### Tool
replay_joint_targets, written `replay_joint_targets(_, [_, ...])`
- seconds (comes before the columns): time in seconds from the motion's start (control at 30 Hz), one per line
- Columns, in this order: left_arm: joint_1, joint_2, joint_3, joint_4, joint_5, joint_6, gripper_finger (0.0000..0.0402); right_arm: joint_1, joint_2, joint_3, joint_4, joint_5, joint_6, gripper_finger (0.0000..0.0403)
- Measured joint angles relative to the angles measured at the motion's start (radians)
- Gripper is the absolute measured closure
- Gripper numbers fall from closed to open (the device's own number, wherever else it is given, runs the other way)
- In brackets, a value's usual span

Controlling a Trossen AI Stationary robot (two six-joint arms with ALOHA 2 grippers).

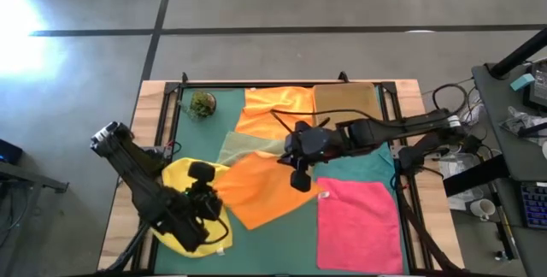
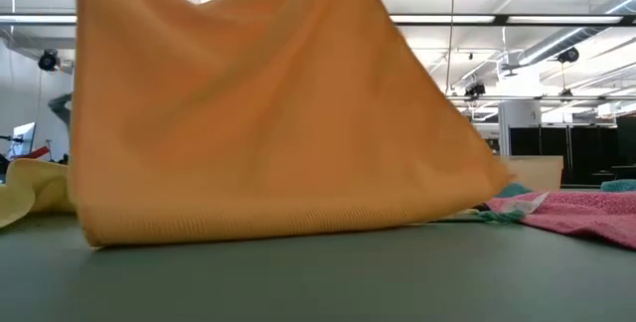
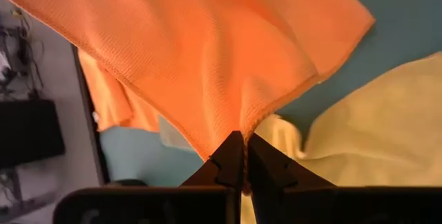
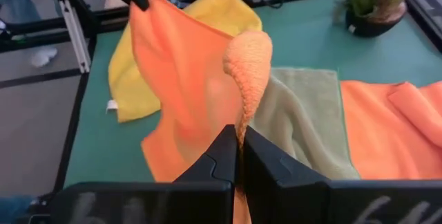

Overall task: Fold microfiber towels
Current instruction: Fold the bottom orange towel

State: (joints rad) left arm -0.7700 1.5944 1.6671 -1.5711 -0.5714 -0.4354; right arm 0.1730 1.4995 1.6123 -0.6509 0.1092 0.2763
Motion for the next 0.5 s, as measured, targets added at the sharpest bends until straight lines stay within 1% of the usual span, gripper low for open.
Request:
replay_joint_targets(0.23, [0.036,-0.059,0.065,0.0,-0.067,0.184,0.0401,0.026,-0.086,0.0,-0.003,0.085,0.032,0.0394])
replay_joint_targets(0.3, [0.042,-0.073,0.09,-0.001,-0.067,0.232,0.0402,0.033,-0.109,0.0,-0.002,0.104,0.059,0.0394])
replay_joint_targets(0.5, [0.043,-0.11,0.167,-0.001,-0.066,0.259,0.0401,0.082,-0.151,0.0,-0.002,0.132,0.132,0.0394])
